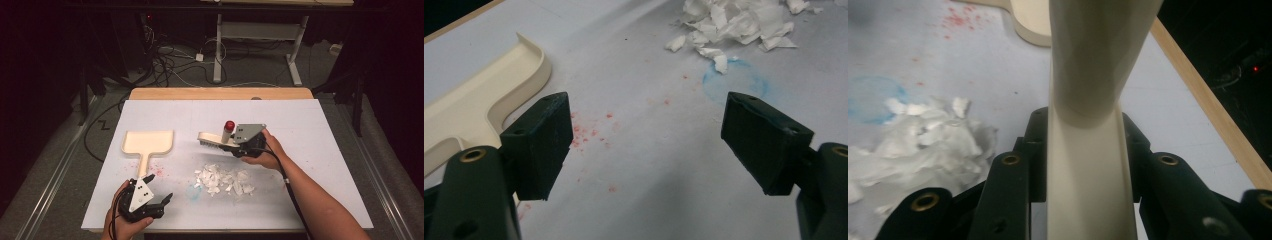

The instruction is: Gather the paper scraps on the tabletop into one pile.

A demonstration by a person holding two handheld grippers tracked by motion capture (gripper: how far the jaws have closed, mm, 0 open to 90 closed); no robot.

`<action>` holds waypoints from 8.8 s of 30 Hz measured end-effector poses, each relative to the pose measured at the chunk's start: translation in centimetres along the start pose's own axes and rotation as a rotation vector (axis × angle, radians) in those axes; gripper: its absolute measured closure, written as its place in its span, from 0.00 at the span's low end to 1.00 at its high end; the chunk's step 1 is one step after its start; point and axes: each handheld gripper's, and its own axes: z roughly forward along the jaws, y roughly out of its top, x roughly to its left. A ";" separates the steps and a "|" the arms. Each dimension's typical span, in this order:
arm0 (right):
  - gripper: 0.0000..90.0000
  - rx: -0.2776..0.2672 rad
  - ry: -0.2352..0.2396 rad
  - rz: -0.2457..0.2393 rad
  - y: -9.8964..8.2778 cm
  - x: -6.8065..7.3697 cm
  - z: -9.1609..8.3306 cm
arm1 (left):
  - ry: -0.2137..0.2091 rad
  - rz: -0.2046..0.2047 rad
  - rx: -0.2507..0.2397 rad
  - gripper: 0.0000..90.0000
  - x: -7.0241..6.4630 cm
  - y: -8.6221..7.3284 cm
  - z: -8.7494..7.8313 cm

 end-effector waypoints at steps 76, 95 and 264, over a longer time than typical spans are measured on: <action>0.76 0.059 0.333 0.032 -5.7 8.8 -11.2 | -0.027 0.046 0.008 0.22 -0.5 0.2 0.3; 0.76 0.005 0.248 0.013 -2.2 7.8 -6.8 | -0.043 0.042 0.020 0.22 -0.6 0.2 0.5; 0.76 0.026 0.130 0.273 1.6 11.6 -1.7 | 0.009 0.023 -0.035 0.23 0.0 0.1 -0.6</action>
